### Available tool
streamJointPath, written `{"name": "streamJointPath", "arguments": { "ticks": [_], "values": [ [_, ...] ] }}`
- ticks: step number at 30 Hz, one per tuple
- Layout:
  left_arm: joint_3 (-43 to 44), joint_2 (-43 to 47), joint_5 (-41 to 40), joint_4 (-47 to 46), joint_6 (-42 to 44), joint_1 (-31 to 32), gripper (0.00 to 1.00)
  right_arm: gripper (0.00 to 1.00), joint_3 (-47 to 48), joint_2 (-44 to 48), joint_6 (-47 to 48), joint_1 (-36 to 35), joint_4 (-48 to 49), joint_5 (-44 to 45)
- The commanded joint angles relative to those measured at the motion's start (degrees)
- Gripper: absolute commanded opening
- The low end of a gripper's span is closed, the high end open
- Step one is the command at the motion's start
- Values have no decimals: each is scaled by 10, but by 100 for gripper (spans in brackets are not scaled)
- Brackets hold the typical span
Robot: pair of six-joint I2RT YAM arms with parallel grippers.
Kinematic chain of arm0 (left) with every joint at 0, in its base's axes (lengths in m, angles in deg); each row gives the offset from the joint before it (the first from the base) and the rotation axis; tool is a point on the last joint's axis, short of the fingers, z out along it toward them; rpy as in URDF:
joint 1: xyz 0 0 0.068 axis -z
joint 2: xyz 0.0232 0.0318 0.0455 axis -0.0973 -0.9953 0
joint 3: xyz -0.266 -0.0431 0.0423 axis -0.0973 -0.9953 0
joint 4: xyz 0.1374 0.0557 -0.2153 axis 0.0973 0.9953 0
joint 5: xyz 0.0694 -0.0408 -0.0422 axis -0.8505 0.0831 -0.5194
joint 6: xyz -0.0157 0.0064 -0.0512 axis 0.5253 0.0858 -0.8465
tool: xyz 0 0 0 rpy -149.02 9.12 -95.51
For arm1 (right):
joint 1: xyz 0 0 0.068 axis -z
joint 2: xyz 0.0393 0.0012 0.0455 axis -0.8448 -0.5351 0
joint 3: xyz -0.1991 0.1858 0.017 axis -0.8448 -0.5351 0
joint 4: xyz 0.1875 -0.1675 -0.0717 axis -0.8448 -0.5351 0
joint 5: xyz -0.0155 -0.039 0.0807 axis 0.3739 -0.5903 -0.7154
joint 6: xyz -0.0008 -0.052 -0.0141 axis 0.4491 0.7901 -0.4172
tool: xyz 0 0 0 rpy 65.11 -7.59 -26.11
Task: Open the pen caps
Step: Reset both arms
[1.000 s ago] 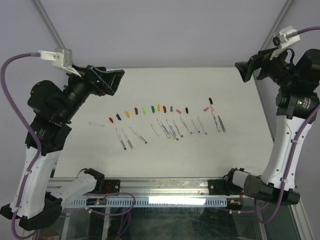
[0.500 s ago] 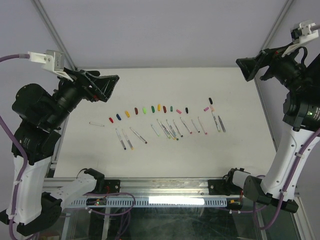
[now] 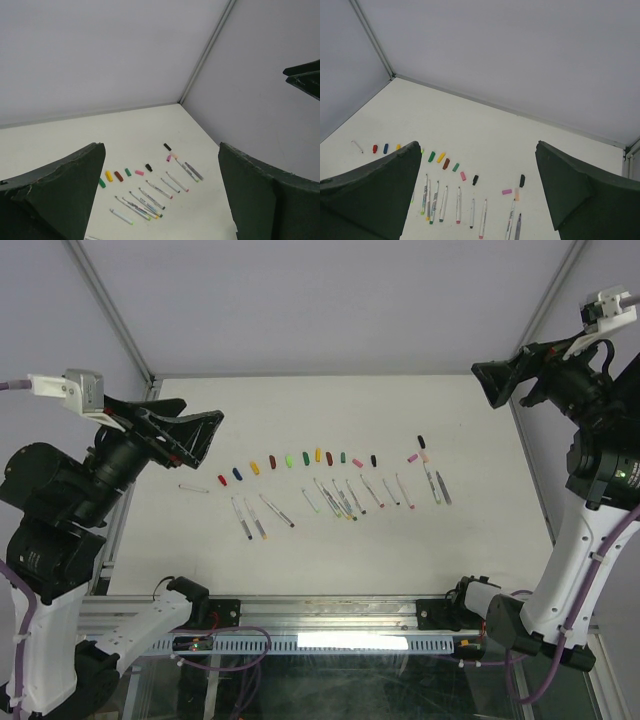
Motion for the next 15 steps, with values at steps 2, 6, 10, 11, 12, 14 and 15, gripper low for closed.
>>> {"name": "streamJointPath", "arguments": {
  "ticks": [2,6,10,11,12,14,15],
  "values": [
    [-15,3,12,-6,5,-3,99,99,6,13,6,7,5,-14],
    [-31,8,13,-15,6,-3,99,99,-3,15,13,8,7,-14],
    [-45,14,15,-23,4,-3,99,99,-15,18,15,8,14,-9],
    [-49,15,15,-25,5,-3,99,99,-19,18,16,8,14,-11],
    [-52,16,14,-26,4,-3,99,99,-20,17,18,8,15,-13],
    [-56,18,14,-26,3,-3,99,99,-26,15,15,8,17,-17],
    [-58,18,13,-27,3,-3,99,99,-30,15,8,8,20,-15]
  ]
}}
